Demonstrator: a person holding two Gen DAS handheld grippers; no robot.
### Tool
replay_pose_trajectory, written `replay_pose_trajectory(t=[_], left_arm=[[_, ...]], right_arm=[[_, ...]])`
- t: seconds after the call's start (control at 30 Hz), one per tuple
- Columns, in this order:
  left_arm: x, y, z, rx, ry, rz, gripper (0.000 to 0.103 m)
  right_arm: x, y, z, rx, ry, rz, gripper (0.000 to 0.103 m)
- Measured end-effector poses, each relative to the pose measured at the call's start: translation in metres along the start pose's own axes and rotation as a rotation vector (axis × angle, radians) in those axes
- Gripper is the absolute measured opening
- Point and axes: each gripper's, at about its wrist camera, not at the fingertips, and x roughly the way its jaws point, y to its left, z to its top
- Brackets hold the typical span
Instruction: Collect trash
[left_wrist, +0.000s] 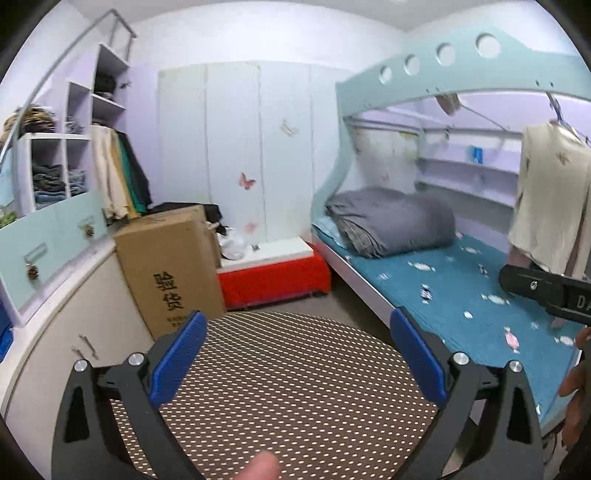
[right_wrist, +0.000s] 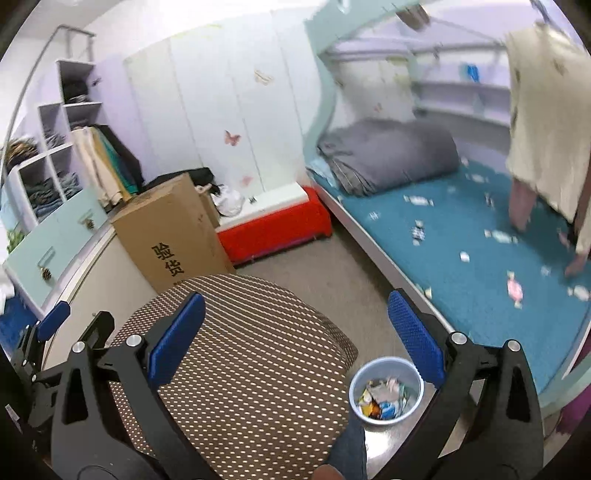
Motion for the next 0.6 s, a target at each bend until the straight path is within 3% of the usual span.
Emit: replay_pose_trajectory(t=[0.3, 0.6], left_arm=[[-0.058, 0.035, 0.018, -0.067, -0.094, 0.071, 0.098], [-0.09, 0.048, 0.022, -0.115, -0.138, 0.075, 0.098]], right_arm=[[-0.046, 0.053, 0.009, -0.126, -0.135, 0.002, 0.097], [-0.069, 0.066, 0.009, -0.164, -0.19, 0.016, 0.097]])
